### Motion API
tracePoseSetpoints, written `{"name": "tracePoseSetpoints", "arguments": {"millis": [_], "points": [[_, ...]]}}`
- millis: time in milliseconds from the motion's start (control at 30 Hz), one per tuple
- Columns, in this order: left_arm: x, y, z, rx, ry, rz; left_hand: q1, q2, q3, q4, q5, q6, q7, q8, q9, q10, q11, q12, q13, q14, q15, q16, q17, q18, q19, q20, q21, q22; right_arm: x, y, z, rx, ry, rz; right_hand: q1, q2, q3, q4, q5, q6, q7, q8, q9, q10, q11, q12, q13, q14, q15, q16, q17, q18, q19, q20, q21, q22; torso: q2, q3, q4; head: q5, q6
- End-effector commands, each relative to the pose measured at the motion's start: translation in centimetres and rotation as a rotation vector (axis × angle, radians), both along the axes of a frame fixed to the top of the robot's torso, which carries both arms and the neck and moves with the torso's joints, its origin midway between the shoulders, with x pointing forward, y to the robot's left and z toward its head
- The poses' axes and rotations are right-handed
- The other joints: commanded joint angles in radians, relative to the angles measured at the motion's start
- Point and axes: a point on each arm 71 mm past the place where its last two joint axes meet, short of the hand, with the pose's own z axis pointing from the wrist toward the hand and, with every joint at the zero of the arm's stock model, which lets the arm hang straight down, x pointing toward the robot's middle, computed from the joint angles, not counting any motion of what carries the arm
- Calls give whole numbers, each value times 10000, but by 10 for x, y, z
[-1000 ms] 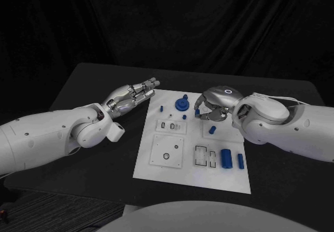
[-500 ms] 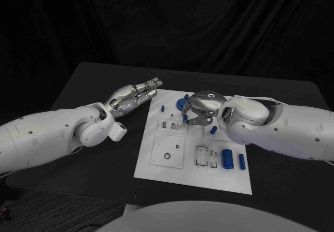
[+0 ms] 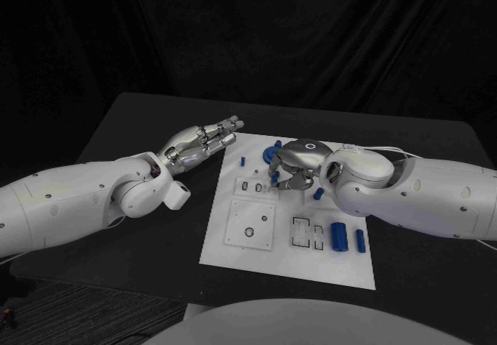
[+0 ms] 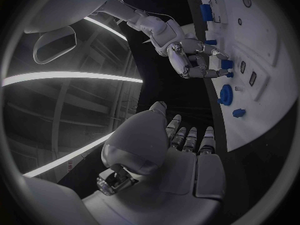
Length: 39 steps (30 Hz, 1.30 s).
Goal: Assemble the parts on the task board
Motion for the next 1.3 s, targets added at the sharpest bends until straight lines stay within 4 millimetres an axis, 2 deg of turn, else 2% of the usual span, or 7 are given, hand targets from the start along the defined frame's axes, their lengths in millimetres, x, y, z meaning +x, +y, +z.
{"name": "tracePoseSetpoints", "arguments": {"millis": [33,433,633,733,967,1200,1300], "points": [[-1,-2,0,-129,-5,-156,59,2,72,-21,57,46,1,40,10,5,57,-66,-12,-4,60,-36,-17,181,-9,103,-34,-9,-1,0,-3,-173,105,68,49,92,-7,-19,-21,292,-217,25,705,1057,83,26,2615,896,81,-66,2021,117,529,81,-43,2264,-2,0,-9,2,-1],[-1,-3,0,-132,25,-210,59,2,72,-21,57,46,1,40,10,5,57,-66,-12,-4,60,-36,-17,181,-9,103,-34,-9,-1,1,-6,-346,271,56,11,47,-28,-29,-95,186,-147,-98,678,1057,140,26,2615,893,122,-71,2014,124,512,111,-80,2252,-5,-5,8,-31,-1],[-1,-3,0,-138,33,-228,59,2,72,-21,57,46,1,40,10,5,57,-66,-12,-4,60,-36,-17,181,-9,103,-34,-9,-1,1,-8,-429,331,34,-150,-2,-131,18,-738,-20,-19,-368,608,1057,258,26,2615,890,222,-79,2000,141,478,202,-159,2229,-2,-5,3,-25,-1],[-1,-3,1,-179,-14,-226,58,7,95,-23,54,70,16,43,13,5,77,-66,-12,-4,61,-36,-17,181,-9,118,-34,-9,0,1,-8,-477,368,24,-190,-24,-170,29,-908,-177,24,-508,554,1057,280,26,2615,886,244,-90,1984,150,464,229,-195,2219,-9,-8,0,-37,-1],[-1,-4,2,-276,-114,-248,69,0,164,-40,71,178,51,67,26,5,113,-66,-12,-4,114,-36,-17,191,-6,170,-30,-6,-1,0,-10,-599,475,-28,-289,-102,-299,74,-1392,-763,142,-912,330,1057,259,26,2615,899,239,-49,2036,154,467,247,-206,2218,-7,-5,1,-47,-1],[-1,-4,2,-288,-138,-239,70,0,172,-41,72,181,52,68,26,5,117,-66,-12,-4,121,-36,-17,191,-5,175,-29,-5,-2,-1,-12,-654,535,-58,-374,-159,-460,146,-1831,-1292,122,-928,96,1057,215,26,2615,930,206,53,2174,125,528,221,-86,2259,-9,5,8,-62,-1],[-1,-4,2,-287,-139,-236,70,-1,172,-41,72,181,52,68,26,5,117,-66,-12,-4,122,-36,-17,191,-5,175,-29,-5,-2,-1,-12,-642,542,-52,-456,-232,-603,232,-2161,-1632,109,-927,-30,1057,198,26,2615,955,192,130,2279,104,573,202,3,2287,-11,4,5,-63,-1]]}}
